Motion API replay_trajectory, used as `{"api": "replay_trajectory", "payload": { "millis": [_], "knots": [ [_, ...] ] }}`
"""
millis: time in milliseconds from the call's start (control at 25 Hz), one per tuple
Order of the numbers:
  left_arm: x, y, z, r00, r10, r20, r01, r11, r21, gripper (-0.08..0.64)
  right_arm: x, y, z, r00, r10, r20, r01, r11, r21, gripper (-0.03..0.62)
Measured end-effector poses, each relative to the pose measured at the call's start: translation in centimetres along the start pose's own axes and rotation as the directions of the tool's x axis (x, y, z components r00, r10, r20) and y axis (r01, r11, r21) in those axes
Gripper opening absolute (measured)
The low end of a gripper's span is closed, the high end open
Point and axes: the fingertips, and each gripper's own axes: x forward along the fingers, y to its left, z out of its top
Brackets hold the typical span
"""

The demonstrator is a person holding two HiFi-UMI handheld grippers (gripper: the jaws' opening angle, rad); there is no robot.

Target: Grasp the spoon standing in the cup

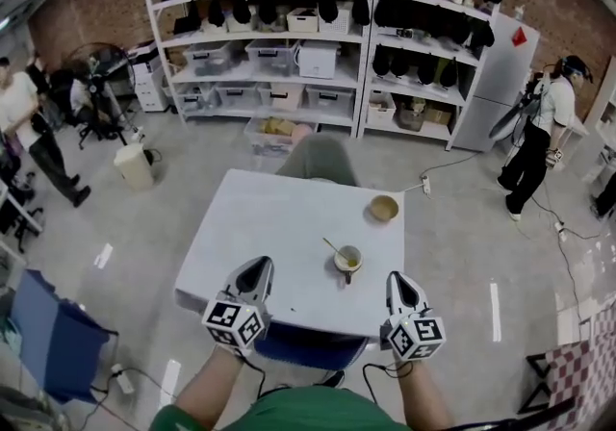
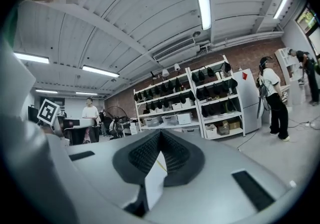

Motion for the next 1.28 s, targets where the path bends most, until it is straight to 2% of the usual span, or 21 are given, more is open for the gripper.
{"api": "replay_trajectory", "payload": {
  "millis": [240, 400, 600, 840, 1120, 1160, 1240, 1280],
  "knots": [
    [5.4, -1.4, -2.9, 0.997, -0.003, -0.074, 0.002, 1.0, -0.015, 0.028, 1.1, -5.0, -1.2, 1.0, -0.012, -0.026, 0.013, 0.999, 0.043, 0.017],
    [8.9, -2.3, -4.8, 0.989, -0.022, -0.145, 0.01, 0.996, -0.083, 0.028, 1.2, -7.5, -0.9, 0.998, -0.031, -0.046, 0.034, 0.996, 0.077, 0.017],
    [12.3, -1.7, -7.6, 0.975, -0.068, -0.211, 0.039, 0.99, -0.136, 0.028, 1.3, -8.8, -0.7, 0.996, -0.083, -0.032, 0.086, 0.993, 0.086, 0.017],
    [16.6, 0.9, -13.5, 0.944, -0.105, -0.314, 0.034, 0.974, -0.226, 0.029, 0.6, -10.1, -2.4, 0.982, -0.186, -0.042, 0.189, 0.977, 0.1, 0.017],
    [18.6, 2.2, -14.3, 0.931, -0.17, -0.322, 0.077, 0.956, -0.283, 0.033, 0.1, -9.7, -3.1, 0.958, -0.278, -0.075, 0.285, 0.952, 0.111, 0.017],
    [19.0, 2.6, -14.1, 0.929, -0.181, -0.324, 0.077, 0.948, -0.308, 0.062, 0.4, -9.5, -2.7, 0.956, -0.284, -0.076, 0.291, 0.951, 0.107, 0.017],
    [20.0, 3.3, -14.4, 0.921, -0.211, -0.327, 0.08, 0.925, -0.373, 0.178, 1.0, -8.9, -2.1, 0.953, -0.294, -0.07, 0.299, 0.949, 0.095, 0.017],
    [20.5, 3.7, -15.0, 0.917, -0.229, -0.328, 0.082, 0.91, -0.405, 0.205, 1.3, -8.6, -2.2, 0.952, -0.299, -0.062, 0.303, 0.949, 0.087, 0.017]
  ]
}}
